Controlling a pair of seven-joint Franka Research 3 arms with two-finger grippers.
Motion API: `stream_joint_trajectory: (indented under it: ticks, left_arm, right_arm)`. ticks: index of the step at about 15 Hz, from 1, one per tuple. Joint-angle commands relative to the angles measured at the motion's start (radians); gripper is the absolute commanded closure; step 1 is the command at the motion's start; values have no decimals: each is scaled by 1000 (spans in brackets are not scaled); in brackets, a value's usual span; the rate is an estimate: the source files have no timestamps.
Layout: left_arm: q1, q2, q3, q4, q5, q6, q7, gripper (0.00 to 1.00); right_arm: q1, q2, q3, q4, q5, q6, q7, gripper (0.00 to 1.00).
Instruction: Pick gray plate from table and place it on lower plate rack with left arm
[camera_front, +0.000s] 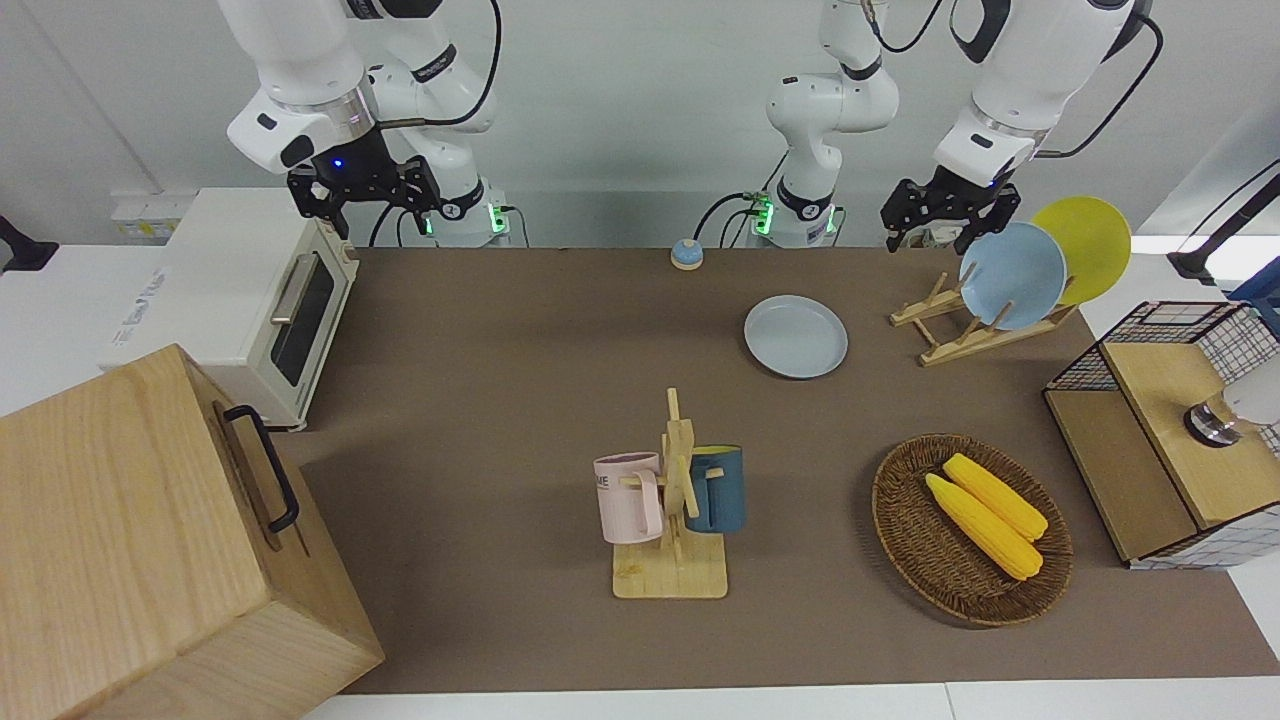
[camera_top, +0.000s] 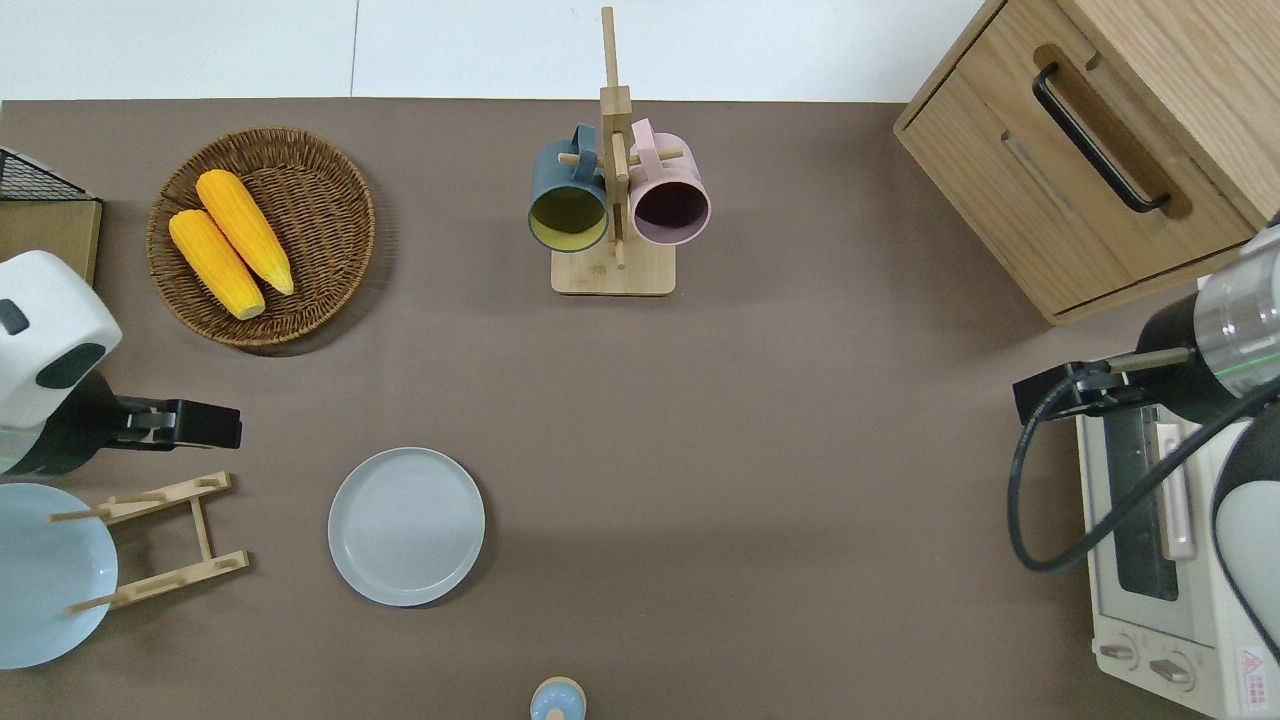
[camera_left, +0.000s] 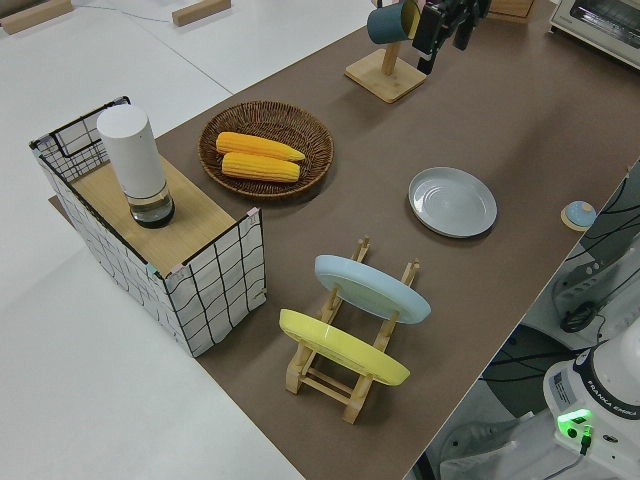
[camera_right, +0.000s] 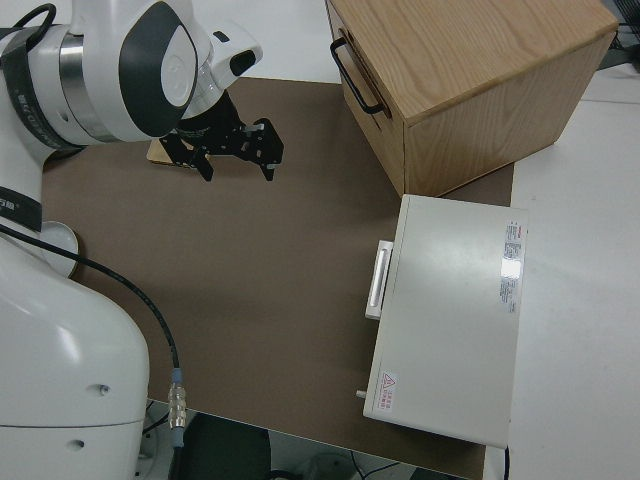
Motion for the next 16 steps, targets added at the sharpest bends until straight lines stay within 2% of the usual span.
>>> stream_joint_trajectory:
  ticks: [1,11,16]
  left_arm:
    - [-15,22,12,35,25,-34,-14,7]
    - [-21,15,10,11,25,-37,-19,7]
    - [-21,-47,7,-77,27,-25,-20,7]
  right_arm:
    - [-24,-2,22,8,-6,-12,12,17]
    - [-24,-2,20,8,-6,-12,12,17]
    - [-24,-2,22,8,-6,-12,12,17]
